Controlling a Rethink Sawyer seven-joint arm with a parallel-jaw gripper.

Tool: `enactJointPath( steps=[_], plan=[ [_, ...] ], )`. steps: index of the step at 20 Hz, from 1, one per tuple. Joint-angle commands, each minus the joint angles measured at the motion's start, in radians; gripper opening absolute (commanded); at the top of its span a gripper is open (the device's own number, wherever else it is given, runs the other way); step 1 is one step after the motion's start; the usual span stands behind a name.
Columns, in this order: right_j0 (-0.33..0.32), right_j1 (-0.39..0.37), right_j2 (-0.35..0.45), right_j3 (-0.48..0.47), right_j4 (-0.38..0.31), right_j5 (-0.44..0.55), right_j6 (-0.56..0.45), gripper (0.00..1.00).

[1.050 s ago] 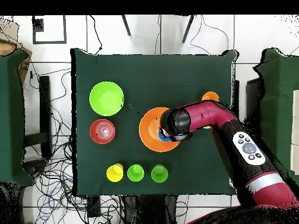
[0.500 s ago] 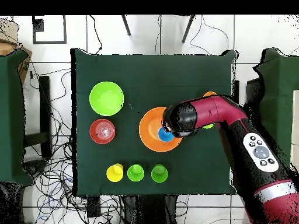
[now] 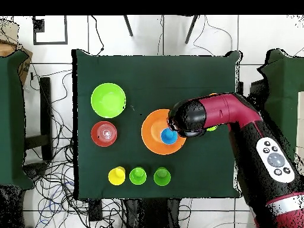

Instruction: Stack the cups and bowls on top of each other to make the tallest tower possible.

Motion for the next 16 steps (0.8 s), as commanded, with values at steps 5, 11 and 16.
enactJointPath(
  steps=[5, 11, 16],
  plan=[
    [0.065, 0.032, -0.022, -0.044, -0.080, 0.088, -0.255, 1.00],
    [0.115, 0.128, -0.040, -0.113, -0.121, 0.040, -0.221, 1.00],
    [0.118, 0.223, -0.024, -0.175, -0.095, 0.015, -0.244, 1.00]
  ],
)
